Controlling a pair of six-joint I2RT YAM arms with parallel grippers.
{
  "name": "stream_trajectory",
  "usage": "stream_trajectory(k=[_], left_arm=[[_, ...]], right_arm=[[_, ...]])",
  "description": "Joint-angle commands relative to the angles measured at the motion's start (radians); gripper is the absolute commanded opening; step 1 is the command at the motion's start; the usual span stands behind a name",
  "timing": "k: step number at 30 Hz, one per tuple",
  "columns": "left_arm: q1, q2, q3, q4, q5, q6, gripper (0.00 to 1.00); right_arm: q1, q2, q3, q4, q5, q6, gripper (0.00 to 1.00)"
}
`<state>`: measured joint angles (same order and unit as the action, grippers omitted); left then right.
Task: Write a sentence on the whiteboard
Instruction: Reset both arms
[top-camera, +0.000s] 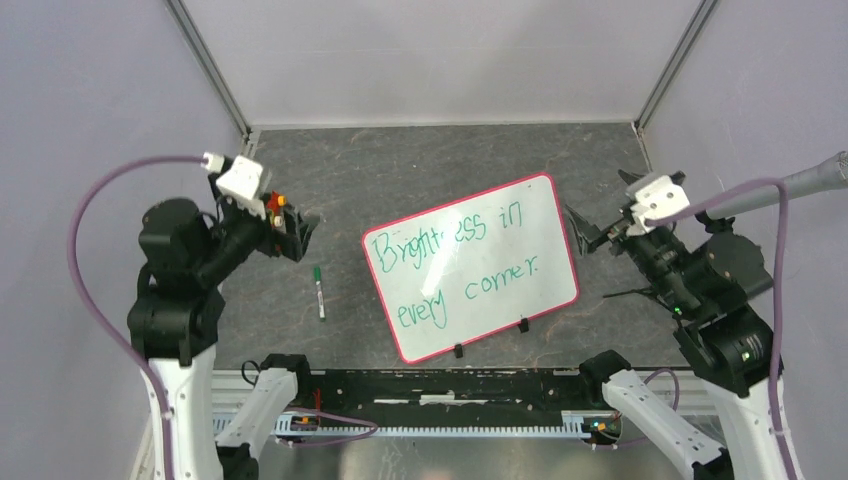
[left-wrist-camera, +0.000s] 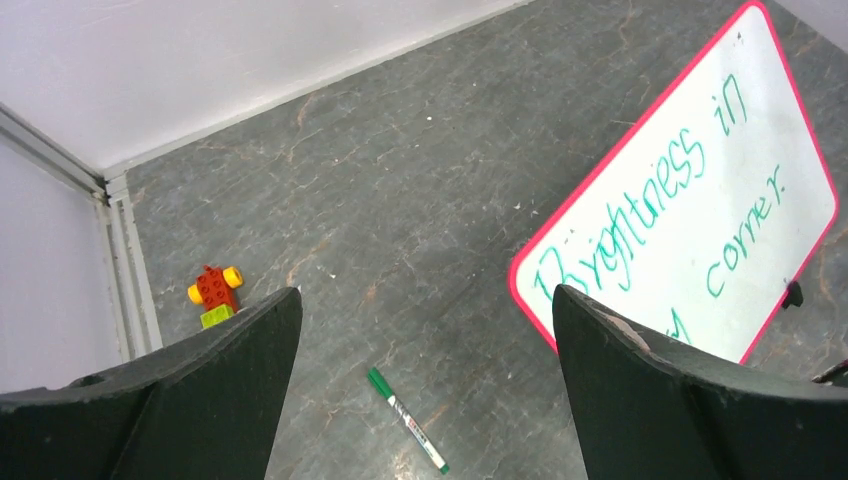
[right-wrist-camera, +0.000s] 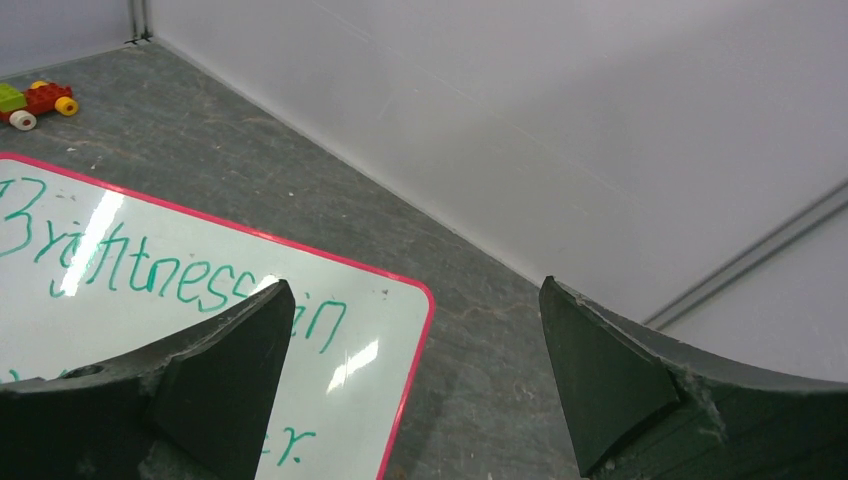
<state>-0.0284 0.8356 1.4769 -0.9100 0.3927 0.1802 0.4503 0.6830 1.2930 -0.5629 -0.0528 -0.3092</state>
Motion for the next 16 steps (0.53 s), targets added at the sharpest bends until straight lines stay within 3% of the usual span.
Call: stream_trajectory(k=[1,9,16], left_arm=[[-0.002,-0.181,-0.137,0.054,-0.069,0.062,1.0],[-0.002,-0.483,-0.318,0.101,-0.316,0.028,1.0],[0.001,-0.629,-0.395,0.106,-0.384,0.036,1.0]], right_arm=[[-0.077,-0.124,-0.11,0.025,-0.047,0.054,0.98],[-0.168,-0.368,-0.289,0.038,-0.043,0.053,0.98],[-0.199,-0.434,-0.345,0.047,-0.06,0.066,0.98]])
